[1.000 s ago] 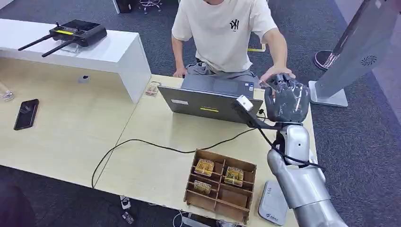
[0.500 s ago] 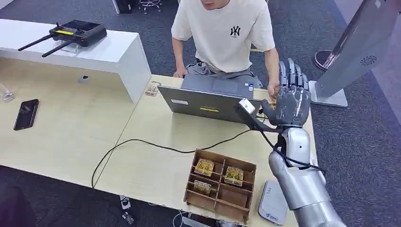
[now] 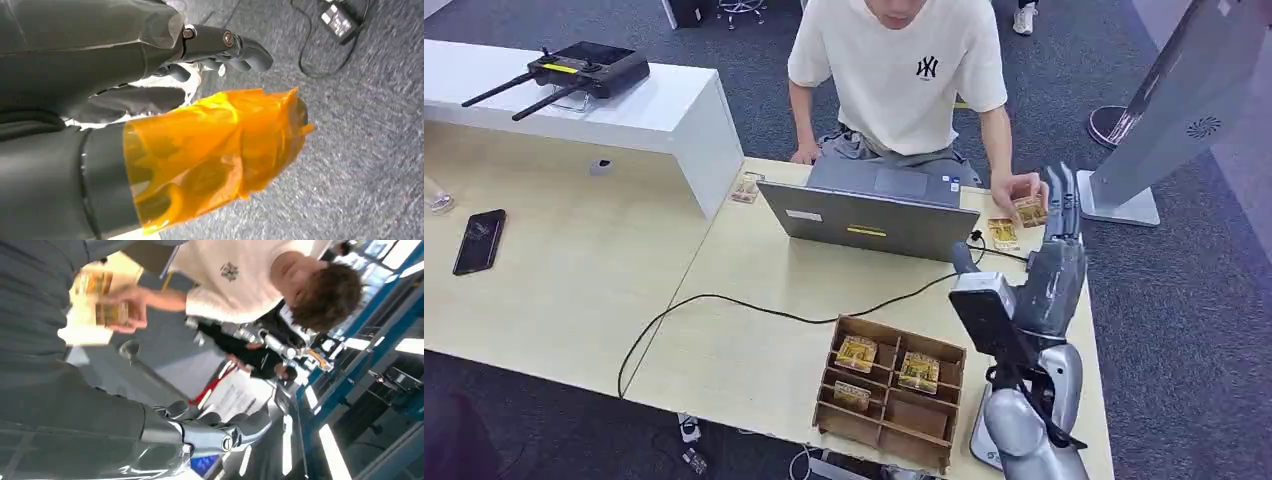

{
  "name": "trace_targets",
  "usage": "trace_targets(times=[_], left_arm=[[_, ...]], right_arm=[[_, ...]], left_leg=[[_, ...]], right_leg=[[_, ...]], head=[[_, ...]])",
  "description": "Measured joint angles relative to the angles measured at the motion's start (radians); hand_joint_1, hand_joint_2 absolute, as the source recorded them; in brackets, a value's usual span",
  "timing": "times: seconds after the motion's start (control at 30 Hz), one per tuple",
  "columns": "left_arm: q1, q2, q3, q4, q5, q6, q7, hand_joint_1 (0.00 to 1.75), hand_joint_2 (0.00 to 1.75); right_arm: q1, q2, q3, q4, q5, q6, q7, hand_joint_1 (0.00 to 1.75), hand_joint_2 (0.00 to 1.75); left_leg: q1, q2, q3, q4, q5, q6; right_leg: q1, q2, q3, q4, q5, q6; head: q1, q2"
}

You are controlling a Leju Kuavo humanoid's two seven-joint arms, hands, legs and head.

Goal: Pass the card to the sensor for recognition and then transmit it.

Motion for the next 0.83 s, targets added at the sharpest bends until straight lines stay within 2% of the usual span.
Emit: trace_targets(times=[0.07, 0.13, 0.17, 0.37, 0.4, 0.53, 0.63, 0.73, 0.83], left_arm=[[0.012, -0.001, 0.013, 0.000, 0.014, 0.017, 0.000, 0.00, 0.00], [0.028, -0.002, 0.032, 0.000, 0.026, 0.035, -0.002, 0.00, 0.00], [0.035, -0.002, 0.039, 0.000, 0.029, 0.042, -0.004, 0.00, 0.00], [0.049, -0.001, 0.062, 0.000, 0.032, 0.044, -0.006, 0.00, 0.00], [0.049, -0.001, 0.066, 0.000, 0.033, 0.043, -0.006, 0.00, 0.00], [0.054, -0.001, 0.084, 0.001, 0.036, 0.047, -0.006, 0.00, 0.00], [0.064, -0.001, 0.100, 0.003, 0.048, 0.057, -0.008, 0.00, 0.00], [0.070, -0.001, 0.116, 0.005, 0.060, 0.064, -0.009, 0.00, 0.00], [0.079, -0.001, 0.133, 0.006, 0.063, 0.077, -0.009, 0.00, 0.00]], right_arm=[[0.061, 0.003, 0.000, -0.072, -0.184, 0.073, -0.038, 0.00, 1.75], [0.136, 0.003, -0.003, -0.139, -0.427, 0.179, -0.071, 0.00, 1.75], [0.168, 0.003, -0.004, -0.167, -0.485, 0.202, -0.085, 0.00, 1.75], [0.244, 0.003, -0.012, -0.247, -0.529, 0.234, -0.099, 0.00, 1.75], [0.252, 0.003, -0.013, -0.256, -0.576, 0.265, -0.093, 0.00, 0.00], [0.337, -0.014, -0.047, -0.283, -0.844, 0.437, -0.118, 0.00, 0.00], [0.432, -0.046, -0.087, -0.298, -0.940, 0.521, -0.152, 0.00, 0.00], [0.520, -0.078, -0.110, -0.302, -0.942, 0.544, -0.158, 0.00, 0.00], [0.588, -0.102, -0.119, -0.302, -0.911, 0.524, -0.156, 0.00, 0.00]], left_leg=[[0.000, 0.000, 0.000, 0.000, 0.000, 0.000], [0.000, 0.000, 0.000, 0.000, 0.000, 0.000], [0.000, 0.000, -0.001, 0.000, 0.000, 0.000], [0.000, 0.000, -0.001, 0.000, 0.000, 0.001], [0.000, 0.000, -0.001, 0.000, 0.000, 0.001], [0.000, -0.001, -0.001, 0.000, 0.000, 0.001], [0.000, 0.000, -0.001, 0.000, -0.002, 0.001], [0.000, -0.001, -0.002, 0.000, -0.003, 0.002], [0.000, 0.000, -0.002, 0.000, -0.004, 0.001]], right_leg=[[0.000, 0.000, 0.000, 0.000, 0.000, 0.000], [0.000, 0.000, 0.000, 0.000, 0.000, 0.000], [0.000, 0.000, 0.000, 0.000, 0.000, 0.000], [0.000, 0.000, -0.001, 0.000, 0.000, 0.000], [0.000, 0.000, -0.001, 0.000, 0.000, 0.000], [0.000, -0.001, -0.001, -0.001, 0.000, 0.000], [0.000, -0.001, -0.001, -0.001, 0.000, 0.000], [0.000, -0.001, -0.001, -0.002, -0.002, 0.002], [0.000, -0.001, -0.001, -0.002, -0.002, 0.002]], head=[[0.000, 0.000], [0.000, 0.000], [0.000, 0.000], [0.000, 0.000], [0.000, 0.000], [0.000, 0.000], [0.000, 0.000], [0.000, 0.000], [0.000, 0.000]])
